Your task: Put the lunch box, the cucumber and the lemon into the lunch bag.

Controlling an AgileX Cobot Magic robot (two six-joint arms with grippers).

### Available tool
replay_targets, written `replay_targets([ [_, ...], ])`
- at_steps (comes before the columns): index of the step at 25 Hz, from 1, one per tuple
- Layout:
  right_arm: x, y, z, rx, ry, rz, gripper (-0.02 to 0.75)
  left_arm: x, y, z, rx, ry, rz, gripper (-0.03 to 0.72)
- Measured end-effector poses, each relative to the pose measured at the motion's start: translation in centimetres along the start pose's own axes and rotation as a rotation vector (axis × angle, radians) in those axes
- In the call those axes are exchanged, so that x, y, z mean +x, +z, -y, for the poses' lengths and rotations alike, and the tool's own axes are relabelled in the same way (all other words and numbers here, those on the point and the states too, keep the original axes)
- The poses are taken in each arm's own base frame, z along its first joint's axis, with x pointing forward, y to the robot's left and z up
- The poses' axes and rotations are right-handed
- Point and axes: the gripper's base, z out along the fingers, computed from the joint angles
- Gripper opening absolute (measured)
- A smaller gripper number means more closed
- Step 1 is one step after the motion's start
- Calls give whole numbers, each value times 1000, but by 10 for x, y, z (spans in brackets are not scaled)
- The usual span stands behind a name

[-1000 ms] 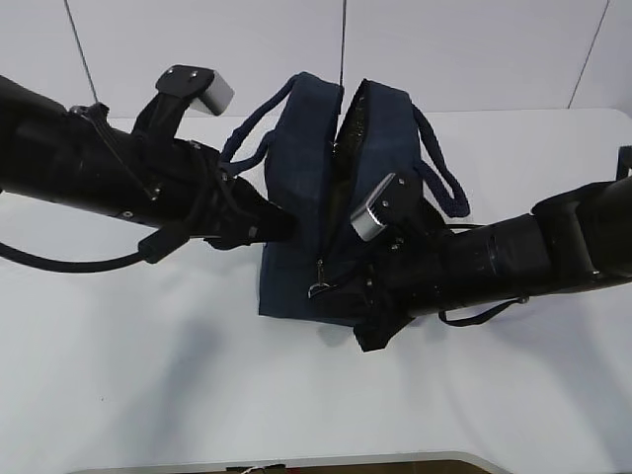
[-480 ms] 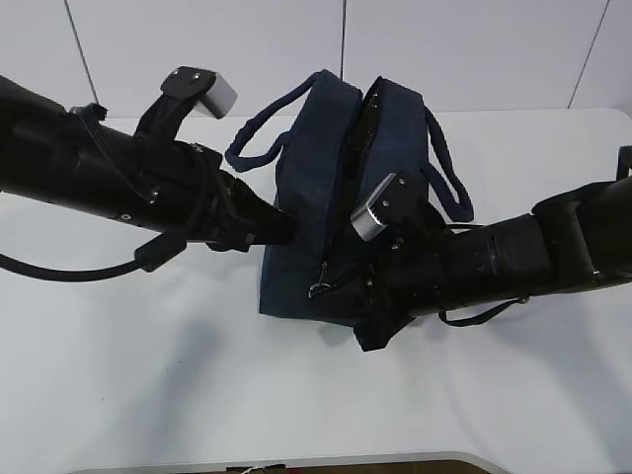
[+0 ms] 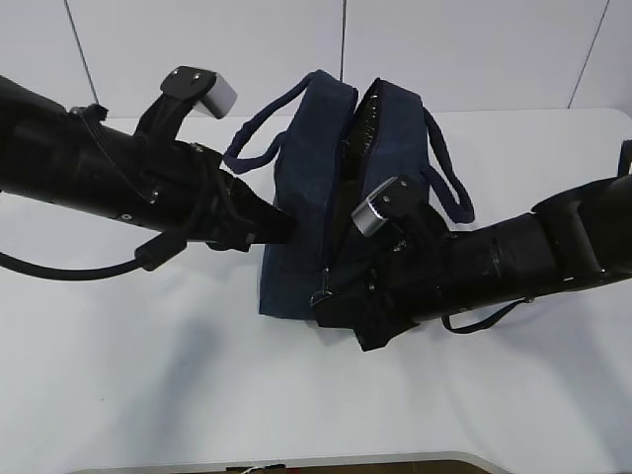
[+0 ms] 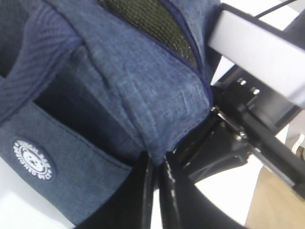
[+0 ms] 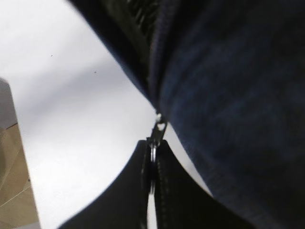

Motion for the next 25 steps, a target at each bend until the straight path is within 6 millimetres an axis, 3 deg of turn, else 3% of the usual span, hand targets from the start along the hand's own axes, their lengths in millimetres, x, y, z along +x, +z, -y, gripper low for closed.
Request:
replay_targets([
  [15, -4, -9, -8, -25, 64, -66, 5, 2, 2, -2, -3, -3, -7, -17],
  [25, -22, -20, -8, -19, 51, -137, 5, 2, 3, -3, -6, -2, -8, -17],
])
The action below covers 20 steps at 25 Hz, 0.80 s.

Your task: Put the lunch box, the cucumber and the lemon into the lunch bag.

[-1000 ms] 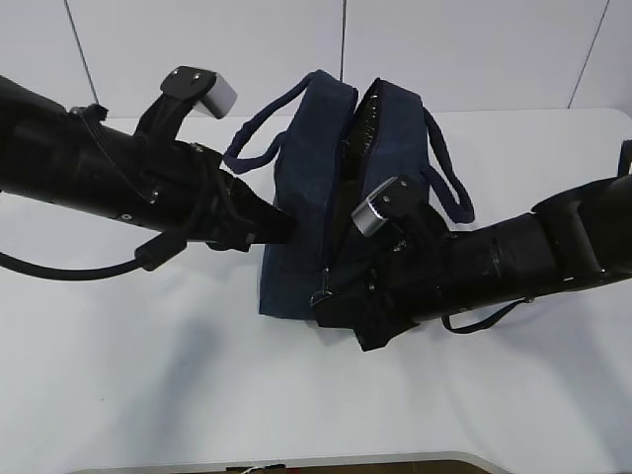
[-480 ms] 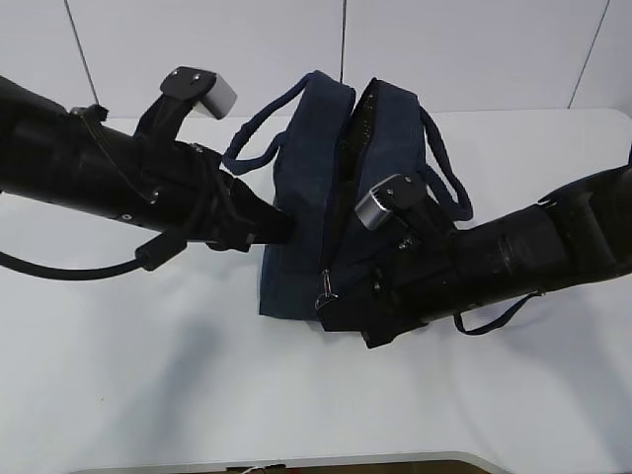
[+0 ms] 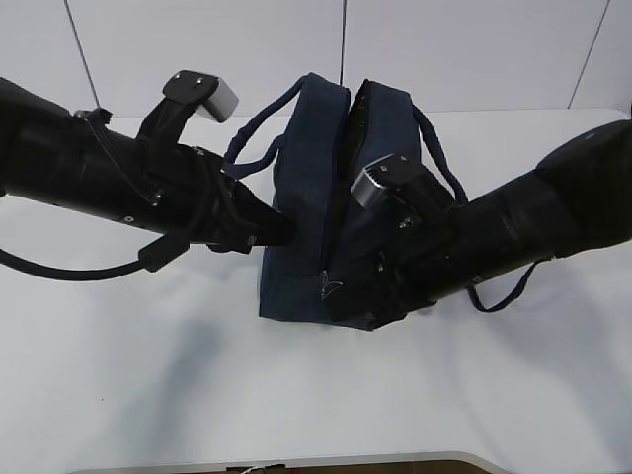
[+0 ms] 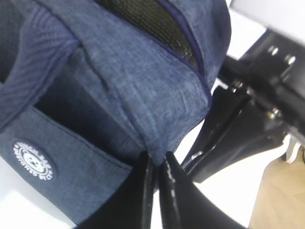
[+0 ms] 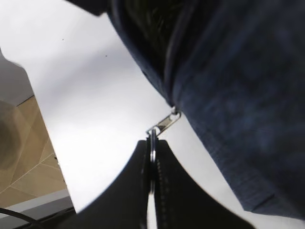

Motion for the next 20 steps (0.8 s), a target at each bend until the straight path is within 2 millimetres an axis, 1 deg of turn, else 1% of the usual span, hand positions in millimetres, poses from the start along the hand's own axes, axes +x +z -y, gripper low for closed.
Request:
replay_targets([
  [4, -9, -7, 0, 16, -3, -16, 5, 0, 0, 0, 0, -1, -1, -17],
  [12, -15, -15, -1, 19, -26, -117, 5, 1, 2, -1, 1, -5, -4, -17],
  [20, -30, -27, -2, 36, -60, -154, 5, 0, 2, -1, 1, -6, -3, -17],
])
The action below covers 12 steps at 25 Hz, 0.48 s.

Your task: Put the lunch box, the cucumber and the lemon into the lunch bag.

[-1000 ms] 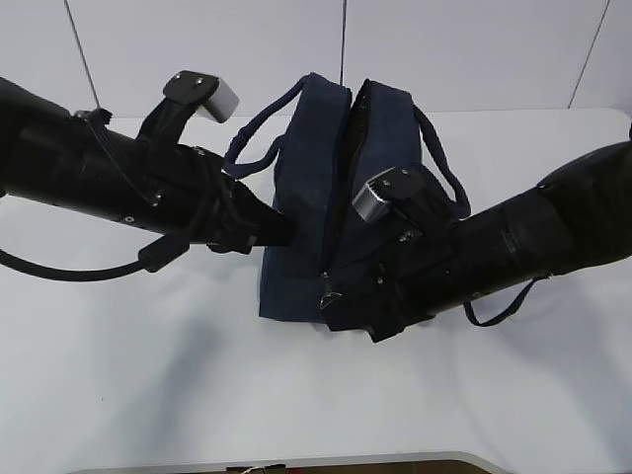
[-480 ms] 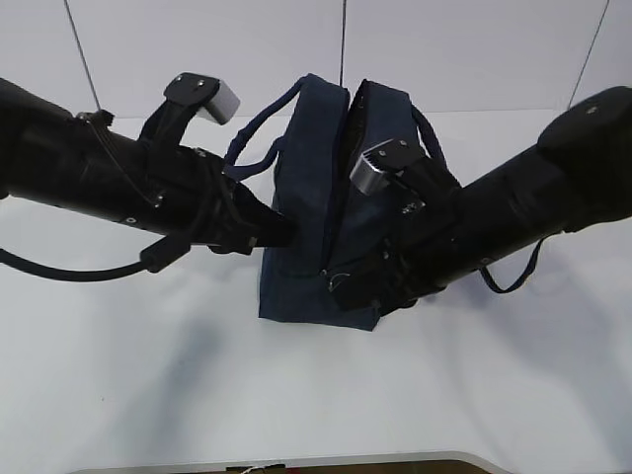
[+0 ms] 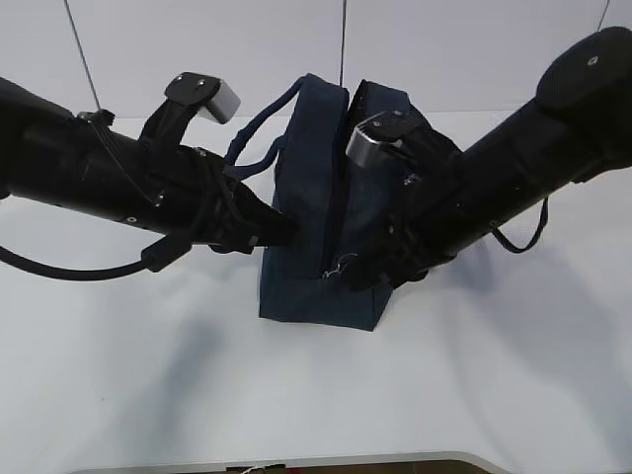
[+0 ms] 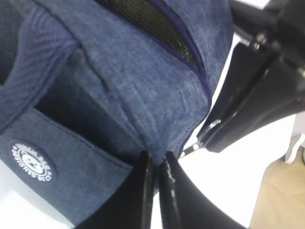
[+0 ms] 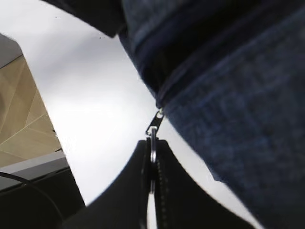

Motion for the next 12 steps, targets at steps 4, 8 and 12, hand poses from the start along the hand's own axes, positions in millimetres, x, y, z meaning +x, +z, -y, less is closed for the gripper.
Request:
replay_targets([
  [4, -14, -10, 2, 7, -8, -9, 5, 0, 0, 0, 0, 0, 0, -17],
  [8, -26, -19, 3, 11, -12, -26, 5, 0, 0, 0, 0, -1, 0, -17],
  [12, -36, -30, 1, 1, 25, -56, 5, 0, 0, 0, -4, -2, 2, -17],
])
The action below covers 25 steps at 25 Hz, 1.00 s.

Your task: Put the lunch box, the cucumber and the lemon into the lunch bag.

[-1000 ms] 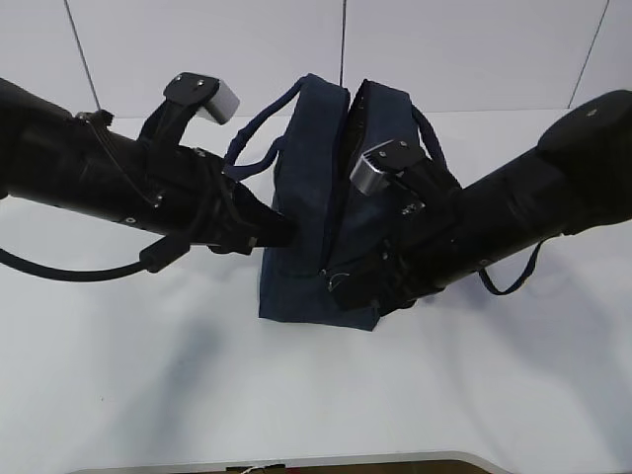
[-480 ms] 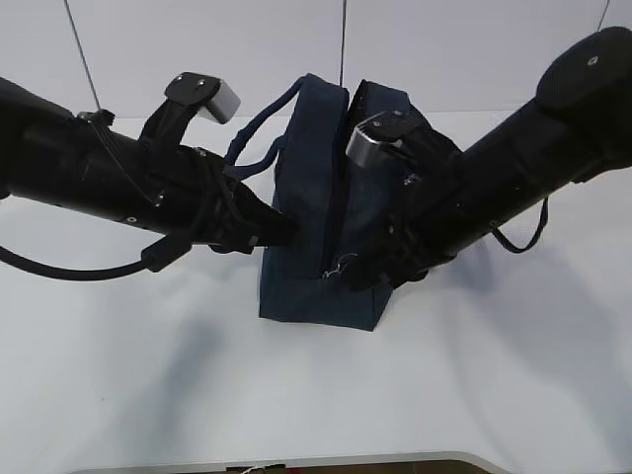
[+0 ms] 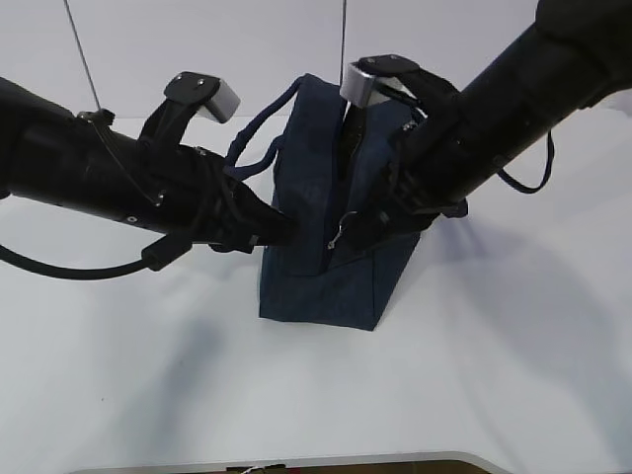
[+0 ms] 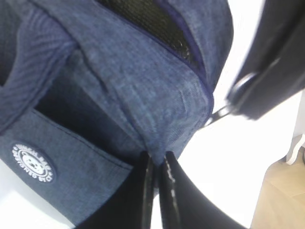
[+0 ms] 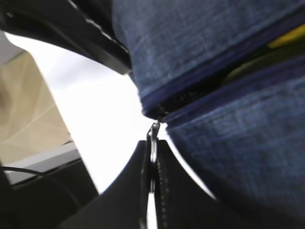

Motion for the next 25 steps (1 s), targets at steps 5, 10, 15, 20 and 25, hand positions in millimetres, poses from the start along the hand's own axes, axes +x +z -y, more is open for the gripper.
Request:
replay_targets([
  [5, -15, -21, -6, -31, 64, -52, 5, 0, 0, 0, -4, 0, 1, -17],
  [10, -33, -43, -8, 13, 148, -63, 5, 0, 0, -1, -8, -2, 2, -17],
  [15, -46, -58, -9, 53, 260, -27, 5, 0, 0, -1, -7, -5, 4, -17],
  [20, -52, -61, -6, 76, 342, -19, 5, -1, 0, -1, -10, -7, 8, -17],
  [25, -61, -58, 2, 75, 393, -14, 5, -1, 0, -1, -10, -7, 8, -17],
])
